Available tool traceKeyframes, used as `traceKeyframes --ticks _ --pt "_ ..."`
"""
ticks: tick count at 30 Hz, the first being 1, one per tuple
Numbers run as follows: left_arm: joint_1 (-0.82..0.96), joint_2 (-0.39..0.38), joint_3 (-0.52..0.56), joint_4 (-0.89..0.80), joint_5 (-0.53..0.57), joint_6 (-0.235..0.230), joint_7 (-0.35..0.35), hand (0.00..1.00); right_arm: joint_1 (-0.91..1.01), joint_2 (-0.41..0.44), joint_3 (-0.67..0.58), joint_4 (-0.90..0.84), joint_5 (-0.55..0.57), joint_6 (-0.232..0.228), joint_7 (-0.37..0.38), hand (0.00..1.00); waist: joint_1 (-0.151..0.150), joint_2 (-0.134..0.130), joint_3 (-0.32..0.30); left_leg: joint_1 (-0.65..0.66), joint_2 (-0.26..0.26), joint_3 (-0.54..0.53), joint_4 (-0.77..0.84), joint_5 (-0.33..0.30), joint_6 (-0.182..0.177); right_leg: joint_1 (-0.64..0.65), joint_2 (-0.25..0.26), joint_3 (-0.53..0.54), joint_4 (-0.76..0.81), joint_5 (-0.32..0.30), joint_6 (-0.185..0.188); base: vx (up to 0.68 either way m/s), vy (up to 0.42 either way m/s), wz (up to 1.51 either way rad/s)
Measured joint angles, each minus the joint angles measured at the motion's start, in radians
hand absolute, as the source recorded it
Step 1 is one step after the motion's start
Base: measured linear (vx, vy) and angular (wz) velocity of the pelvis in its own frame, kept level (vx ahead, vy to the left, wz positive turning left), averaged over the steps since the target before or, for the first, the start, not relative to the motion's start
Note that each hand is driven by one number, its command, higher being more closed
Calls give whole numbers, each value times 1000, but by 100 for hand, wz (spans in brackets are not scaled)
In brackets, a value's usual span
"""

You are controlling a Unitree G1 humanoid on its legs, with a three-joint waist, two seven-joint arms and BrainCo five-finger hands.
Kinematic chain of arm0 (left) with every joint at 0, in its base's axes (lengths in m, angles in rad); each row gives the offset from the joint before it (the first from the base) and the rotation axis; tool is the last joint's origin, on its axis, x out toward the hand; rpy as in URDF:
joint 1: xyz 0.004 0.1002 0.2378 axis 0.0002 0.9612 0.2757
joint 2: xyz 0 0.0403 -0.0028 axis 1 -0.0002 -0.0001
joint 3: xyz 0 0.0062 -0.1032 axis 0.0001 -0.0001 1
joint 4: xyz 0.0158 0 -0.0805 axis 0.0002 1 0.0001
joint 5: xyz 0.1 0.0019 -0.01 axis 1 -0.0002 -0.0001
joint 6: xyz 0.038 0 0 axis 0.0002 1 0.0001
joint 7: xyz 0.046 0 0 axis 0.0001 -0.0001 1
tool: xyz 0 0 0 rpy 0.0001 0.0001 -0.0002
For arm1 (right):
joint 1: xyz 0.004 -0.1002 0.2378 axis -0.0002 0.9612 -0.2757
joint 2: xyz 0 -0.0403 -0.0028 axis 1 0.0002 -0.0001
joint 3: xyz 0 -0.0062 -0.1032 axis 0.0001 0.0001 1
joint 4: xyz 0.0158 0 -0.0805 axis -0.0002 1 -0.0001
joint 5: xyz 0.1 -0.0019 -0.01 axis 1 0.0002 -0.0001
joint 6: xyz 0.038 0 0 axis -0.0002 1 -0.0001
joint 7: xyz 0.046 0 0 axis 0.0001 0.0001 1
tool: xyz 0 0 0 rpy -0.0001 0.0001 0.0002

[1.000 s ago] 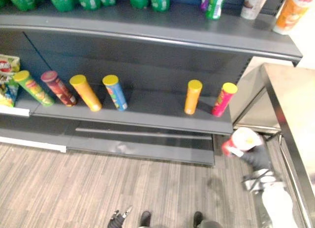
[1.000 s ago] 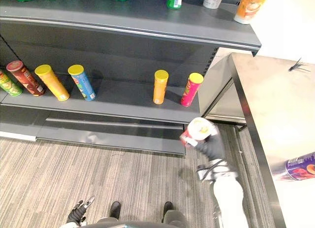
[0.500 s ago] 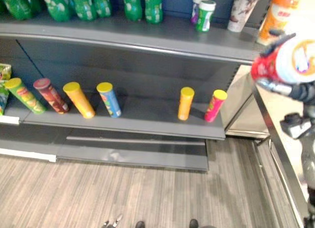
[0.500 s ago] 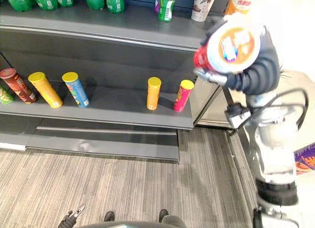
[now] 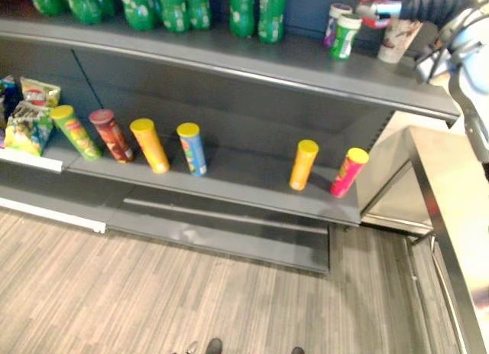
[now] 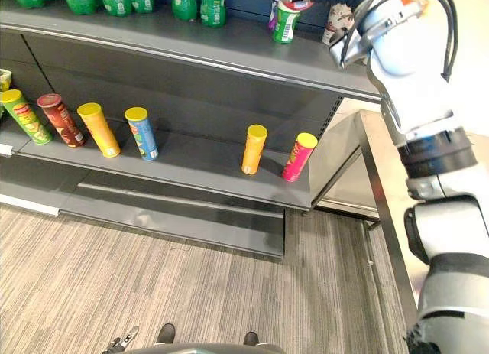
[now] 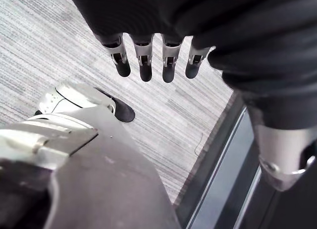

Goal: Put the gum and the chips on the shelf.

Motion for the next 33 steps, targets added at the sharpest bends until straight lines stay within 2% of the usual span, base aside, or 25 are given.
traceKeyframes --ticks 5,9,11,14,20,30,31,33 --pt "-26 1 -13 -1 -24 -2 -1 0 -86 69 -3 296 -7 67 -1 100 25 14 11 -7 1 -21 0 8 -3 4 1 -17 -3 3 -1 -27 -16 9" --pt "-29 2 -32 -1 -53 -3 -1 0 -116 112 -21 402 -15 94 -2 100 33 29 25 -10 7 -27 0 10 -6 11 7 -26 -10 4 -3 -13 -13 6" --pt "-30 1 -37 -2 -54 -3 -1 0 -124 144 -87 461 -16 109 -3 100 38 34 36 -17 11 -31 0 11 -8 12 11 -32 -20 7 -4 -10 -21 6" --pt "-30 1 -44 -1 -54 -3 -1 0 -127 153 -119 501 -17 119 -5 100 44 35 48 -21 10 -35 0 12 -9 12 11 -37 -24 8 -3 3 -6 5" --pt "-51 1 -85 -6 -54 -3 -4 0 -129 231 -161 578 -31 145 -1 100 44 37 71 -24 8 -37 6 12 -9 15 9 -41 -33 8 -3 15 0 1" --pt "-81 0 -123 -44 -59 -5 -8 0 -156 260 -203 595 -89 143 2 100 44 43 95 -30 8 -46 6 12 -9 16 9 -49 -35 8 -3 2 -1 1" --pt "-81 0 -124 -43 -59 -4 -8 0 -156 260 -203 596 -93 143 3 0 44 43 96 -30 8 -46 6 12 -9 16 9 -50 -35 8 -3 0 0 0" --pt "-81 0 -131 -43 -59 -4 -8 0 -156 260 -202 600 -96 143 3 0 44 43 96 -30 8 -47 6 12 -9 16 9 -51 -34 8 -3 0 0 0"
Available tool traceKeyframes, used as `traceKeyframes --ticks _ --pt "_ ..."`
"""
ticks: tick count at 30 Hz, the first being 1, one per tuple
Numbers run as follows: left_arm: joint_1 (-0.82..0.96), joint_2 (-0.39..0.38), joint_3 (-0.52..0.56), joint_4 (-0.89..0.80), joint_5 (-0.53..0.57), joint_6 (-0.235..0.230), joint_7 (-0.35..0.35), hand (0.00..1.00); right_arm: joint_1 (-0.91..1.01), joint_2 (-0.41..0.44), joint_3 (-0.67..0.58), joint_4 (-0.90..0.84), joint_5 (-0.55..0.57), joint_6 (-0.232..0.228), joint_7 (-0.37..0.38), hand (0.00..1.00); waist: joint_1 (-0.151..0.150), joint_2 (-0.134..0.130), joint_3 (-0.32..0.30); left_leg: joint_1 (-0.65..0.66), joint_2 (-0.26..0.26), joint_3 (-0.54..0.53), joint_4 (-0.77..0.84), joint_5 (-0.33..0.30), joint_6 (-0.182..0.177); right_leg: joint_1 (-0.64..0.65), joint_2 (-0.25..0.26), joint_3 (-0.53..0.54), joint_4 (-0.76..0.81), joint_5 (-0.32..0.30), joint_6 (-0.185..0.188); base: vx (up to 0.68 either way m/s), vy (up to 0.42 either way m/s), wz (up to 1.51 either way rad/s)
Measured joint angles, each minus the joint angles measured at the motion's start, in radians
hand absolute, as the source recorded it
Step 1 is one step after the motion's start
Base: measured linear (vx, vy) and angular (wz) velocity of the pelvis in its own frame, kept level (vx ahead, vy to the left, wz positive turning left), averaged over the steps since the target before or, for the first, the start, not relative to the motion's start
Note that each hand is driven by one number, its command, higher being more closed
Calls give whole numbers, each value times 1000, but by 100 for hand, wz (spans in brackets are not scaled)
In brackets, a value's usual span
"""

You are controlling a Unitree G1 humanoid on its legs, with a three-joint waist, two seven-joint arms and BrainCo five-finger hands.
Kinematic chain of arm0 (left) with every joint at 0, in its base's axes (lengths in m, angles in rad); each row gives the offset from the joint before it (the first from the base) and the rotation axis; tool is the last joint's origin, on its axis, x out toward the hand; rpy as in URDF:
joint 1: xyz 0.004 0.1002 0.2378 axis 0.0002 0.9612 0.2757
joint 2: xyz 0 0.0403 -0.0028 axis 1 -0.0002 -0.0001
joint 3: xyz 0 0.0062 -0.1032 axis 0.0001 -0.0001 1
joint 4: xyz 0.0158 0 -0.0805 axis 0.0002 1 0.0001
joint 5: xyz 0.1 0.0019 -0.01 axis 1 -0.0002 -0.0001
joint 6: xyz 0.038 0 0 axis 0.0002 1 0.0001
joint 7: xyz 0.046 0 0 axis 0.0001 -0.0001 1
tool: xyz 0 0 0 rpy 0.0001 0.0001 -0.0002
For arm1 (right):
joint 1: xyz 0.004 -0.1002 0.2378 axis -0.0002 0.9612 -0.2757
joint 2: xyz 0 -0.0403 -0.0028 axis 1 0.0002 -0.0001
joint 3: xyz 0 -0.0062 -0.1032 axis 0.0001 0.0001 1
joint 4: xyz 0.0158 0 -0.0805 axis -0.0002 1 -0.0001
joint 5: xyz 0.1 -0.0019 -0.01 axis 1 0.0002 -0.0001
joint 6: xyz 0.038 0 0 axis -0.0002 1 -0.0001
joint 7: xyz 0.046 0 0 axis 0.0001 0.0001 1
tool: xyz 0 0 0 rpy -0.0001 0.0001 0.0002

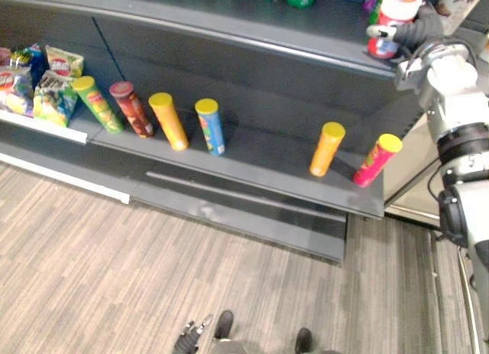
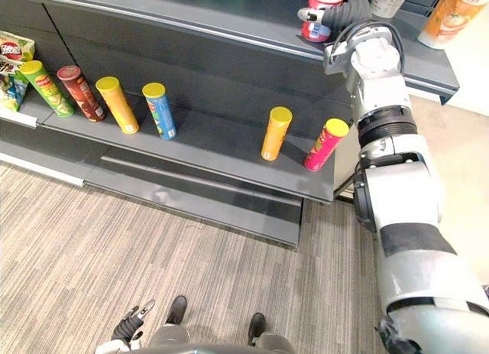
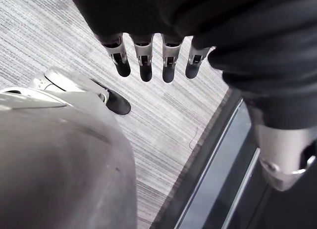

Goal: Put the gum and the chips on the shelf.

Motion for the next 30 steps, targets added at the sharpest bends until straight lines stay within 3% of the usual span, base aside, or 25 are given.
traceKeyframes --ticks 14,19,24,30 --pt "4 0 36 2 0 2 1 0 1 12 27 1 -27 16 22 0 -4 -9 7 23 5 28 0 0 -1 7 5 26 -2 6 -2 -1 0 -4" --pt "2 -1 62 1 0 3 -6 0 1 -54 51 -57 -9 19 44 0 -10 -15 11 34 6 57 0 0 -1 17 8 50 -36 33 -2 -19 4 -16" --pt "9 1 76 2 0 3 -10 0 0 -106 80 -145 45 18 45 0 -35 -19 12 47 12 86 0 -1 -2 19 15 78 -51 51 -3 -37 -6 -19" --pt "15 1 111 15 0 4 -10 0 63 -209 112 -389 133 -1 47 0 -60 -23 11 62 23 134 0 -6 -4 17 27 116 -76 69 -3 -31 -11 -21"
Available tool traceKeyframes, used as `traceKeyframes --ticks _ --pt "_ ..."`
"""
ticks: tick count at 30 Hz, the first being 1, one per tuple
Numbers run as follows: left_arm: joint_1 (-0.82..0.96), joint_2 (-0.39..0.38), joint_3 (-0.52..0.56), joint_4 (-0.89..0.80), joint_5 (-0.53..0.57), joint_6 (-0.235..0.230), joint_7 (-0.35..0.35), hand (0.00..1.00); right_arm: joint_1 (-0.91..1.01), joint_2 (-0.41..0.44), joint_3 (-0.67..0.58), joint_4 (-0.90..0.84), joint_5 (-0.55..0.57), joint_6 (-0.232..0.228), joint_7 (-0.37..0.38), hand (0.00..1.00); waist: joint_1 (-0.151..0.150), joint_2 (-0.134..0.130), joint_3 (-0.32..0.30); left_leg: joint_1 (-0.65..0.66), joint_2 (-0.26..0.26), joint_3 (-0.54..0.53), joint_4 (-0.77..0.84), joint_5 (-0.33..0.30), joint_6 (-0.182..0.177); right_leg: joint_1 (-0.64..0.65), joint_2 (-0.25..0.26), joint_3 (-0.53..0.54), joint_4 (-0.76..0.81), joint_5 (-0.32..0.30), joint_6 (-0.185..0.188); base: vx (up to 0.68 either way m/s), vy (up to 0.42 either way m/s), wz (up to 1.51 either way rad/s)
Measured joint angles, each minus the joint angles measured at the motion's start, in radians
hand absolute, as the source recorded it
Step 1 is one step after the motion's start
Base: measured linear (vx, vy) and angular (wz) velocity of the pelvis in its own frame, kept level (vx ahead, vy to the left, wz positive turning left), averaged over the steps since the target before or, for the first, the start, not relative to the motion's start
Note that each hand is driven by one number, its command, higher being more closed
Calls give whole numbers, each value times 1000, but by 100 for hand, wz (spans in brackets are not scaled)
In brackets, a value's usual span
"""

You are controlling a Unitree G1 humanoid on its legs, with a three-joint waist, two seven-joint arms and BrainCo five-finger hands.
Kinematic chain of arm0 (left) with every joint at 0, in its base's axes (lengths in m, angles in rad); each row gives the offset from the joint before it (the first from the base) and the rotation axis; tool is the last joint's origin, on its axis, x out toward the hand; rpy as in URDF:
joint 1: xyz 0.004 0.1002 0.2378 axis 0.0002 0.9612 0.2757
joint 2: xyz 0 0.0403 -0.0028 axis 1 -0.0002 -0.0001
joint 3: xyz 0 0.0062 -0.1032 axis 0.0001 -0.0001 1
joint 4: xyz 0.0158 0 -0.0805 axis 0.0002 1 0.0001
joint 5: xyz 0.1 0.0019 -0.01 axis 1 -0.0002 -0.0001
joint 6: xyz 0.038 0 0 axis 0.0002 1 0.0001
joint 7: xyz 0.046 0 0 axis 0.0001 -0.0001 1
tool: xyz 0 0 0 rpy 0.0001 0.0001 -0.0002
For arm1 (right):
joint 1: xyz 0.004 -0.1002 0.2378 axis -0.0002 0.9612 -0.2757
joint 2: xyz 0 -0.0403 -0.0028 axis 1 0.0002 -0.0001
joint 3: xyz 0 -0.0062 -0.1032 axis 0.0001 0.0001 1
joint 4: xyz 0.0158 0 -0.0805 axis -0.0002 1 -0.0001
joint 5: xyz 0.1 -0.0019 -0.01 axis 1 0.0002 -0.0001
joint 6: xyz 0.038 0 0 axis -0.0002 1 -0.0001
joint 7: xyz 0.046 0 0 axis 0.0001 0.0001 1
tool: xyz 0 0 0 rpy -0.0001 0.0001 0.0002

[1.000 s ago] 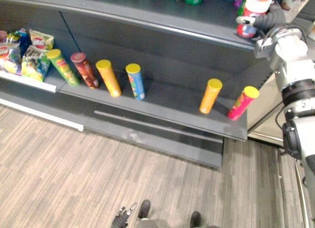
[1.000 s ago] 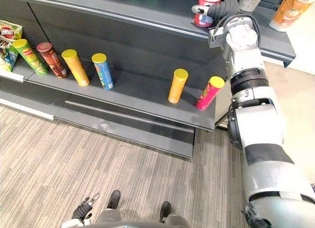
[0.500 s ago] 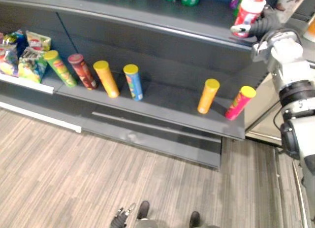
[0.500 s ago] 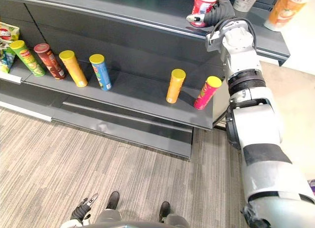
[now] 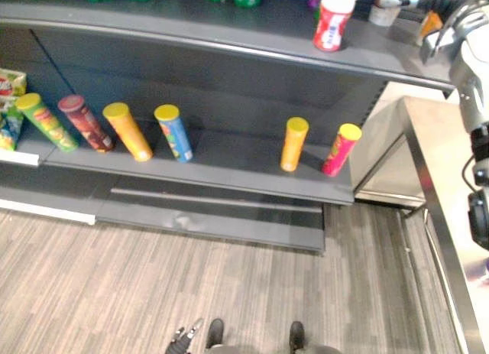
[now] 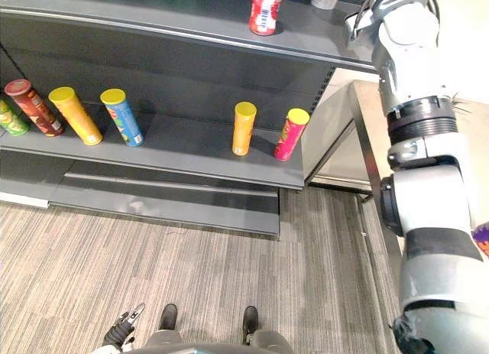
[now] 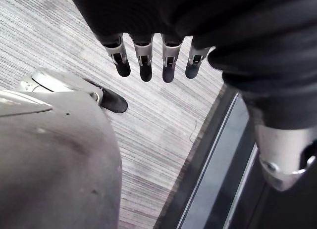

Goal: Put the gum and the chips on the shelf.

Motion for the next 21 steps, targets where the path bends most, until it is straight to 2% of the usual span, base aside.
traceKeyframes --ticks 2,5,8,10,13,15,17,18,20,21 --pt "0 1 2 15 0 0 0 0 107 -59 -4 -165 56 -31 0 0 -14 -4 -6 2 0 4 -2 -2 0 -1 2 10 0 0 0 4 0 -10" --pt "3 0 14 23 1 7 1 0 280 -74 -72 -349 108 -54 4 0 -30 -14 -18 2 1 9 -2 -6 -1 -6 4 16 0 0 0 19 3 -8" --pt "6 -9 33 28 3 7 3 0 568 -40 -256 -628 156 -99 8 0 -33 -16 -43 -1 0 24 -1 -12 -1 -18 1 23 4 0 0 41 12 -12" --pt "12 -17 41 30 11 7 7 0 717 50 -389 -788 163 -142 4 0 -53 -13 -60 -2 -2 23 -1 -14 0 -18 -1 21 6 0 0 42 13 2" --pt "14 -28 62 30 18 7 21 0 888 179 -471 -971 163 -209 0 0 -62 -13 -87 -1 -3 24 0 -16 1 -18 -1 21 6 -1 -1 27 6 -1" --pt "9 -36 72 30 18 7 24 0 1005 262 -467 -1082 151 -232 5 0 -63 -13 -101 -1 -3 23 0 -18 2 -18 -2 19 6 -1 -1 -6 0 2" --pt "11 -48 78 31 20 6 30 0 1156 409 -429 -1141 110 -261 23 0 -60 -19 -117 -1 -5 19 -1 -19 3 -16 -4 17 8 -6 4 -31 -2 5" --pt "11 -50 84 31 19 6 31 0 1196 450 -409 -1139 105 -261 25 0 -59 -21 -121 -1 -5 17 -1 -20 4 -16 -5 16 8 -6 4 -40 -6 6" --pt "10 -50 96 41 24 6 43 0 1362 581 -293 -1092 108 -254 38 0 -57 -23 -128 -2 -11 2 -3 -22 6 -11 -10 11 8 -9 4 -43 -6 10" --pt "9 -50 97 46 30 6 45 0 1401 602 -260 -1070 108 -250 40 0 -57 -23 -129 -2 -12 1 -4 -25 8 -11 -11 10 8 -9 4 -50 2 9"
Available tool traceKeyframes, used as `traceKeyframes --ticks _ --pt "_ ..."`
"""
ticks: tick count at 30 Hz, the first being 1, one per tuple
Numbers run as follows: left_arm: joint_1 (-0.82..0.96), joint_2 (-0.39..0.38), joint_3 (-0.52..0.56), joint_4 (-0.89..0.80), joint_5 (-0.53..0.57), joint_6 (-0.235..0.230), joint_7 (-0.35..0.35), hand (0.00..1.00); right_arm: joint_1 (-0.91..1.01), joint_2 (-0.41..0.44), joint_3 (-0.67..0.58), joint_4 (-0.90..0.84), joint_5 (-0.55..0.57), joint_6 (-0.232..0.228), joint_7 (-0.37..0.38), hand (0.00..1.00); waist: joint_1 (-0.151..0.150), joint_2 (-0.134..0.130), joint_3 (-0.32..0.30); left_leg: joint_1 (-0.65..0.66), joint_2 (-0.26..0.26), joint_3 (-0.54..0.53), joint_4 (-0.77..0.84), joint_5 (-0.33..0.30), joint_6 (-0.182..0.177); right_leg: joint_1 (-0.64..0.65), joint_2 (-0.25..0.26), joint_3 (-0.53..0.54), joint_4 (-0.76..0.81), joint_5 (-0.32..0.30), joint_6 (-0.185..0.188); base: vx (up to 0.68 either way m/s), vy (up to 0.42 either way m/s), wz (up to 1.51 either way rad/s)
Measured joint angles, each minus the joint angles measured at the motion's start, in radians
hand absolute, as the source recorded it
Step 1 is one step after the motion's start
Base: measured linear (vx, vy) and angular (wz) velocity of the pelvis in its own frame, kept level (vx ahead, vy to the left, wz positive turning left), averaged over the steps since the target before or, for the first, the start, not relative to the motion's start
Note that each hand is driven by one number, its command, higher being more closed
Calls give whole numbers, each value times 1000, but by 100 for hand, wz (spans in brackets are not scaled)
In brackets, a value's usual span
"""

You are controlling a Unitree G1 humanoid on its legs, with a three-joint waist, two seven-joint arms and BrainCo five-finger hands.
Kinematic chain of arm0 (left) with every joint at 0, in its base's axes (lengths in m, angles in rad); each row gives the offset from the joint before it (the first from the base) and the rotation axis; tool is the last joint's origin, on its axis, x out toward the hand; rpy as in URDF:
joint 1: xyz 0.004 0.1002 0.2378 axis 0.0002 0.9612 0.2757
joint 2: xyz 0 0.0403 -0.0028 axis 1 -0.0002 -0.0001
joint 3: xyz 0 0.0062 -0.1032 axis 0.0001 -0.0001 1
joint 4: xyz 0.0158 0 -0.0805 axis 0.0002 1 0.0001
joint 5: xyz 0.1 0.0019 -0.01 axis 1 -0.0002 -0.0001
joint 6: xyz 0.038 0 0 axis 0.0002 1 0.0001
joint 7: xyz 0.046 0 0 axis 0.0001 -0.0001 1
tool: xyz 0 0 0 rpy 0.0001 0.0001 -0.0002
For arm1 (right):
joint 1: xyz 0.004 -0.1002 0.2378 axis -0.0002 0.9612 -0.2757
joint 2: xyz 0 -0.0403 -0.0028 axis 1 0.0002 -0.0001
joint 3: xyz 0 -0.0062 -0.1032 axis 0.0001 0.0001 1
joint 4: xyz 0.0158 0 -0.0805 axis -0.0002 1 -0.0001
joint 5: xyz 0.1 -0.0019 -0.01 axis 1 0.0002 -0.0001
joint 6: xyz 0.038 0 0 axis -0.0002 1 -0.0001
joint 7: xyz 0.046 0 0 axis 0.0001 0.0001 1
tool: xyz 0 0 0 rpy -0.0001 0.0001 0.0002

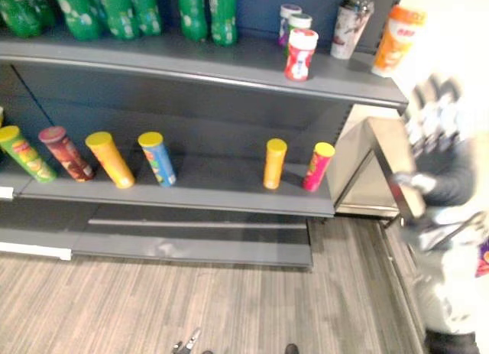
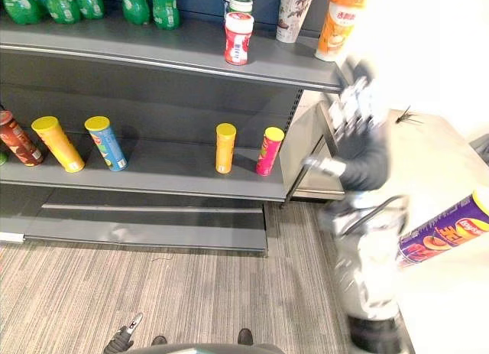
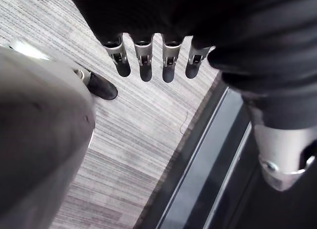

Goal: Put the gum and the chips on the shelf.

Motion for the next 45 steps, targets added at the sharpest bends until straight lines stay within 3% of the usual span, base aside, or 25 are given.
traceKeyframes --ticks 3,7,14,20,27,31,32,33,35,37,41,43,44,45 --pt "1 1 2 13 26 0 7 0 143 61 111 158 -102 46 4 0 1 5 -2 0 -9 -1 -1 1 1 3 -8 -1 -1 2 4 -39 5 5" --pt "4 1 -11 15 30 0 6 0 207 94 97 500 -276 82 6 0 2 12 -9 4 -22 -5 -2 3 6 21 -24 -13 -3 0 9 -19 14 10" --pt "9 3 -117 13 30 -2 7 0 202 126 -135 1132 -489 139 -93 0 1 53 -15 27 -53 -8 -2 1 15 51 -55 -20 1 -10 26 6 21 5" --pt "7 3 -141 13 29 -2 15 0 178 134 -373 1491 -512 195 -184 0 -3 52 -2 62 -59 -16 -2 -4 18 83 -62 -34 17 -29 31 14 3 4" --pt "9 8 -141 24 15 -2 10 0 183 145 -401 1526 -474 220 -204 0 -23 46 25 107 -64 -13 -2 -11 28 114 -68 -32 34 -49 34 -22 -1 1" --pt "15 9 -148 27 -94 -1 -19 0 170 150 -401 1524 -426 219 -220 0 -23 44 27 89 -55 60 9 -14 30 55 -57 38 56 -51 31 -26 10 -42" --pt "11 13 -146 19 -110 -3 -27 0 157 157 -402 1520 -424 219 -225 0 -23 32 53 63 -58 80 87 -51 32 41 -58 65 75 -50 34 4 23 -49" --pt "7 15 -145 16 -110 -5 -27 0 154 159 -403 1517 -423 219 -226 0 -23 36 62 58 -58 84 112 -65 33 43 -58 70 80 -49 35 0 25 -50" --pt "-9 11 -133 9 -111 -9 -28 0 157 172 -422 1477 -395 215 -226 0 -23 37 117 12 -45 103 278 -154 30 42 -48 93 114 -52 50 -48 20 -46" --pt "-20 -14 -110 3 -110 -8 -27 0 188 183 -440 1389 -313 209 -227 0 -29 76 147 -47 8 143 503 -277 37 30 -9 131 153 -60 59 -55 75 -68" --pt "-23 -25 -81 -6 -107 -9 -25 0 200 211 -441 1309 -251 195 -244 0 -26 104 160 -86 98 296 691 -396 65 -47 49 235 208 -20 74 -97 178 -127" --pt "-28 -22 -70 -20 -107 -9 -24 0 216 236 -452 1267 -214 193 -245 0 -25 86 174 -60 121 375 699 -414 89 -76 -13 102 231 -31 42 -114 138 -130" --pt "-43 -27 -71 -15 -106 -6 -23 0 225 236 -448 1266 -193 194 -246 0 -27 90 175 -45 144 412 696 -417 92 -100 -62 -21 332 -52 4 -37 70 -75" --pt "-50 -32 -75 -15 -106 -3 -23 0 233 236 -443 1266 -189 194 -247 0 -29 91 176 -38 149 432 694 -417 92 -110 -88 -67 404 -67 -20 -30 80 -93"
